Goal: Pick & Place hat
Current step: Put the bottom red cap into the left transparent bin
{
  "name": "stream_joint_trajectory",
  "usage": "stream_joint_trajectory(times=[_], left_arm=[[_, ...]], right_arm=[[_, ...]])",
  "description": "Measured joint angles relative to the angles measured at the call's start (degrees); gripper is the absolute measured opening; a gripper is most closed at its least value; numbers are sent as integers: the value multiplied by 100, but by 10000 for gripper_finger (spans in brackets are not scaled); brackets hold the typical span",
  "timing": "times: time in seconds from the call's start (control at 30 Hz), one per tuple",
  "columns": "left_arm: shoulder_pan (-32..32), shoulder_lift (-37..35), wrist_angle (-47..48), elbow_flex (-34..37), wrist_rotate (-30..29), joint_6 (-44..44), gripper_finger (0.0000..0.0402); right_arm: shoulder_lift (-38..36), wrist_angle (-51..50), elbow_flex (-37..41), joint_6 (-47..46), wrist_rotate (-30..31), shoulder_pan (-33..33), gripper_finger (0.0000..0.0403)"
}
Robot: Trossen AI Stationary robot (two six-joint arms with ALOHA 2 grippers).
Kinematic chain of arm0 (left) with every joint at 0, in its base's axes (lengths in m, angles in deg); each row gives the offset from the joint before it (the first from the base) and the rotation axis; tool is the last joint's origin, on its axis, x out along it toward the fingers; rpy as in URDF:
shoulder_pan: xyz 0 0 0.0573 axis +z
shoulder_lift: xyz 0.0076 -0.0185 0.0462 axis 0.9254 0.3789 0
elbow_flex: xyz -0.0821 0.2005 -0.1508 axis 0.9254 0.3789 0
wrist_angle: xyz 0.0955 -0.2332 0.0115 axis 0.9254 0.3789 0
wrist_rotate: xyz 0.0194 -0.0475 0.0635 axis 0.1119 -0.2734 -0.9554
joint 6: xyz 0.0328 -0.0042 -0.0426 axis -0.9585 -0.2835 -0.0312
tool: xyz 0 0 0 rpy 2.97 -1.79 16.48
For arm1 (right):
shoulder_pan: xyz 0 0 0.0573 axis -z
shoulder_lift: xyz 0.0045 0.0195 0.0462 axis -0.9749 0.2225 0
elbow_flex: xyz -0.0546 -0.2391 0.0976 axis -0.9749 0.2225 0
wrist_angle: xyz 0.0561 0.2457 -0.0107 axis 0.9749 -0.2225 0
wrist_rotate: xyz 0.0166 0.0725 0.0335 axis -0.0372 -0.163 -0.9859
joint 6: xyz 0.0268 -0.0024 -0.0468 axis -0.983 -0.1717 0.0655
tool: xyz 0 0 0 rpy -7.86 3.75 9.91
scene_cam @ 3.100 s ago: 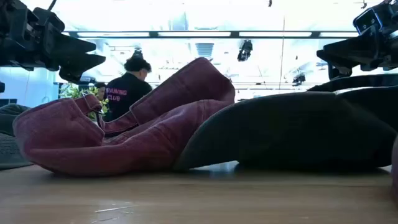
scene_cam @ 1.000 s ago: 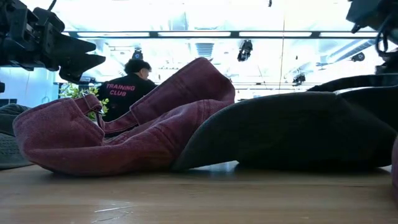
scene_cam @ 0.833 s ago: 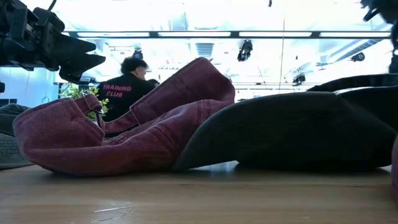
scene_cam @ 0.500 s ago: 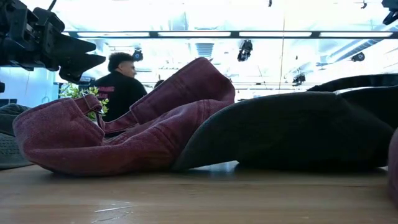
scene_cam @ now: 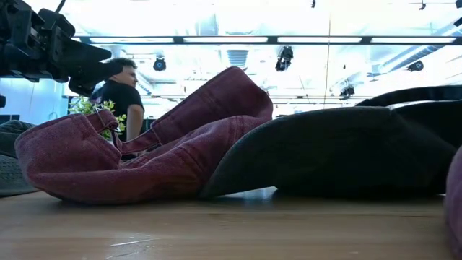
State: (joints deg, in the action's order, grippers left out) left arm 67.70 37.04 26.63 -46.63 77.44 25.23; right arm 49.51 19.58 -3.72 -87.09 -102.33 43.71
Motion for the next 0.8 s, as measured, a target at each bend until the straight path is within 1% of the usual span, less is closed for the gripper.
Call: stream_joint_trajectory(times=[0.13,0.27,0.37,0.47,0.6,0.7,0.8], left_arm=[[1,0,0,0,0,-2,234],[0,0,0,0,1,-2,234],[0,0,0,0,2,-2,234],[0,0,0,0,0,0,234],[1,0,0,0,1,-1,234],[0,0,0,0,0,-1,234],[0,0,0,0,0,0,234]], right_arm=[[489,-24,-177,504,207,-8,258],[1109,-64,-468,623,200,-10,258],[1361,-80,-652,739,21,-8,252],[1373,-114,-750,1051,-229,-8,235],[1295,-61,-814,1143,-276,-8,191],[1302,78,-881,1196,-129,-6,142],[1335,87,-1004,1203,-139,1,84]])
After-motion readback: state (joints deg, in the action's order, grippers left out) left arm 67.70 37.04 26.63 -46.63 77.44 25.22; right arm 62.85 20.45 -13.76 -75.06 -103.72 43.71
